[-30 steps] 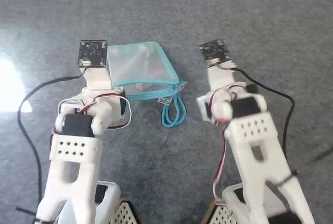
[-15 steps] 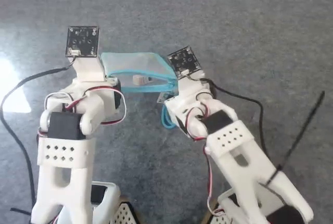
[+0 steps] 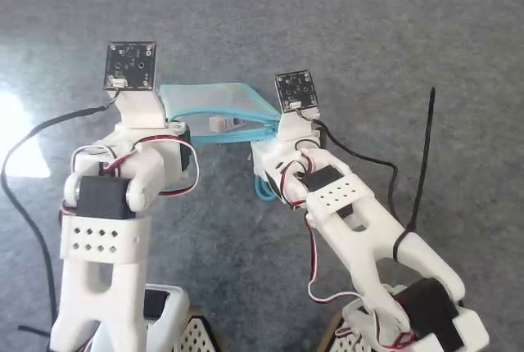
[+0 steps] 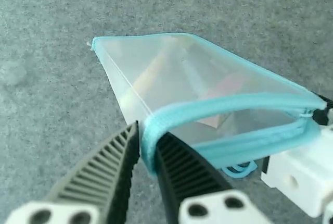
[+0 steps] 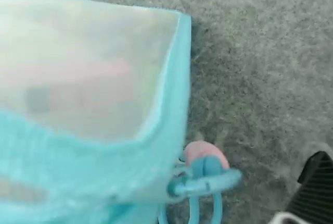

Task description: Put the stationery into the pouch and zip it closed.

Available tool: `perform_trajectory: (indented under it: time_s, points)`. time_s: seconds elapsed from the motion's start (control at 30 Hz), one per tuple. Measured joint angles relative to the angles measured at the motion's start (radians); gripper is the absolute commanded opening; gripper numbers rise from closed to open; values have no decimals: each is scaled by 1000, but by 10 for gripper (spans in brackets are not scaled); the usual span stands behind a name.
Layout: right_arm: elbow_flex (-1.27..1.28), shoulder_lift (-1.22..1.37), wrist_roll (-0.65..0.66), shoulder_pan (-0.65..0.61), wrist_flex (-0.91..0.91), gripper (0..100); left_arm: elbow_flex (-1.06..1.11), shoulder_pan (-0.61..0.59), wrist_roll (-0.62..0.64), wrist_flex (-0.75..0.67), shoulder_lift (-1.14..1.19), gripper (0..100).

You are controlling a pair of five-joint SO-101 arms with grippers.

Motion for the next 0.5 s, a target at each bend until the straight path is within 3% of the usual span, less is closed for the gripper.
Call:
perform_trajectory:
  time_s: [0.23,0.5]
  points:
    - [0,0,-3,25,-9,416,-15,2,0,0,2,12]
    - [0,0,-3,66,11,136,-17,0,0,0,2,12]
